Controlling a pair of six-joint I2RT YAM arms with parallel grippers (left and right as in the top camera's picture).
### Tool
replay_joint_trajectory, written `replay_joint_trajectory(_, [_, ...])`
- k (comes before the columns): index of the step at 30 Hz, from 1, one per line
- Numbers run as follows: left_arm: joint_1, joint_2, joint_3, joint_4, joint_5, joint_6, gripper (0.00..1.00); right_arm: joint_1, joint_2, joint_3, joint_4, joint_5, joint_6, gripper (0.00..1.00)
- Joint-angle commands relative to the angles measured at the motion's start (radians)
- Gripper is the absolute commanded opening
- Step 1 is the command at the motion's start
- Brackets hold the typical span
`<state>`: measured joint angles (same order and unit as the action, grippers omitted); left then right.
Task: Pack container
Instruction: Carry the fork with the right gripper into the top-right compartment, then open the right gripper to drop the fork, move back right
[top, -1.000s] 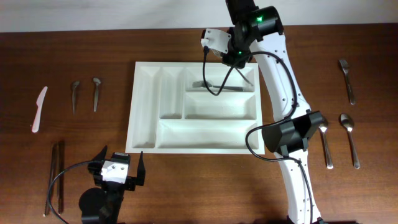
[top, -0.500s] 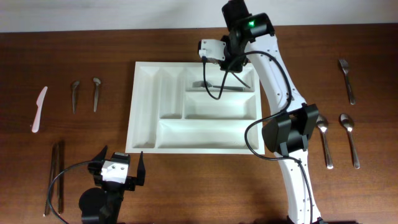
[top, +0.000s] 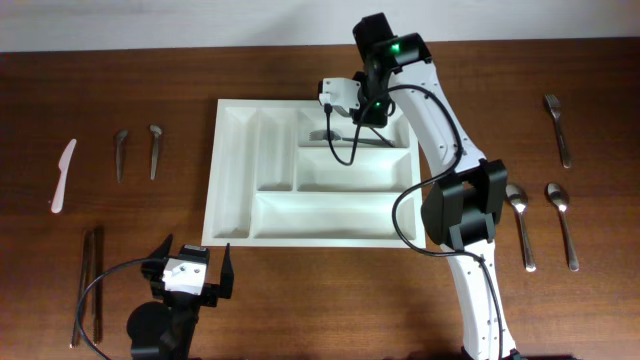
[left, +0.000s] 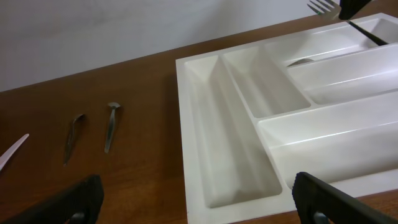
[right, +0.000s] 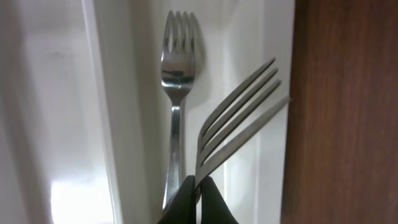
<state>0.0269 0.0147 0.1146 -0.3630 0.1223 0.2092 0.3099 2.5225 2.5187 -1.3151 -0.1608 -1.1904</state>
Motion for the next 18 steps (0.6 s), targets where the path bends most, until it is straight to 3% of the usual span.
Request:
replay_joint_trajectory(1, [0.005, -0.008, -0.004, -0.001, -0.008, 0.013, 0.99, -0.002, 0.004, -0.013, 0.001, -0.024, -0.007, 0.05])
replay_joint_trajectory(6, [0.005, -0.008, -0.004, -0.001, -0.008, 0.013, 0.99, -0.002, 0.004, -0.013, 0.003, -0.023, -0.006, 0.17])
replay_joint_trajectory(9, [0.005, -0.008, -0.004, -0.001, -0.008, 0.013, 0.99, -0.002, 0.004, -0.013, 0.003, -0.023, -0.006, 0.42])
replay_joint_trajectory(14, [0.005, -0.008, -0.004, -0.001, -0.008, 0.013, 0.99, -0.002, 0.004, -0.013, 0.030, -0.023, 0.029, 0.51])
replay_joint_trajectory(18, [0.005, -0.008, -0.004, -0.001, -0.008, 0.013, 0.99, -0.002, -0.005, 0.011, 0.071, -0.014, 0.135, 0.80])
